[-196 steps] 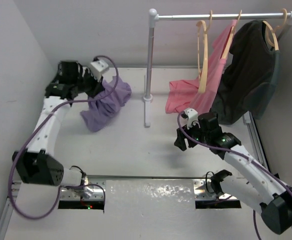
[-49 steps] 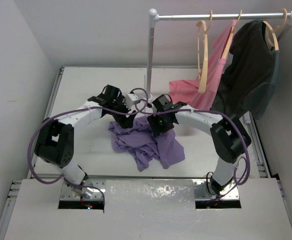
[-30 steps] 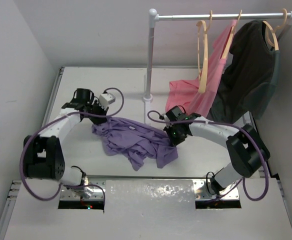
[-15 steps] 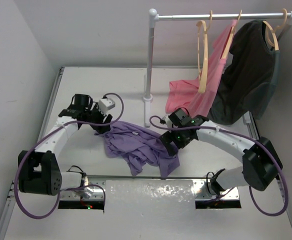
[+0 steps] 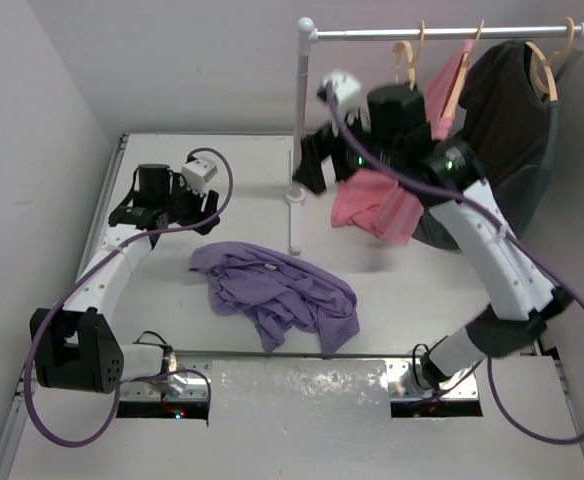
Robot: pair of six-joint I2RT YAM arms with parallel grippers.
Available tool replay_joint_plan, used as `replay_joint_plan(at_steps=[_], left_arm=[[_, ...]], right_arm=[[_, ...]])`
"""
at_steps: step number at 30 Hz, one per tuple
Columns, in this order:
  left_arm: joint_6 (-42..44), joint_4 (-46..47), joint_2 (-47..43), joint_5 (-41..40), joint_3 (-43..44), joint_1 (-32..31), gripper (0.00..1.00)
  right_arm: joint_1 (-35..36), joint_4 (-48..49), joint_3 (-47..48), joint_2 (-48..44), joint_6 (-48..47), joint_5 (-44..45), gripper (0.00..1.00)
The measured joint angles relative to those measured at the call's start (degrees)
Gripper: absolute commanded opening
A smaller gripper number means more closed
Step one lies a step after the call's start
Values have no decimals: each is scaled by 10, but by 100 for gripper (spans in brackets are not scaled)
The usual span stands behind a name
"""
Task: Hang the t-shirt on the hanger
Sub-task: Pick up the hanger from the clothesline.
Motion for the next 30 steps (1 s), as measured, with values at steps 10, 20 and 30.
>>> replay_joint_plan(at_steps=[10,20,30], left_arm=[[-26,3,-40,-3,-24,0,58],[-30,3,-79,-1,-51,0,58],[-30,5,-80,5,-65,0,58]], right_arm=[[-139,26,201,123,6,208,82],[-187,102,143,56,-51,329,83],[-271,131,135,80,-82,302,84]])
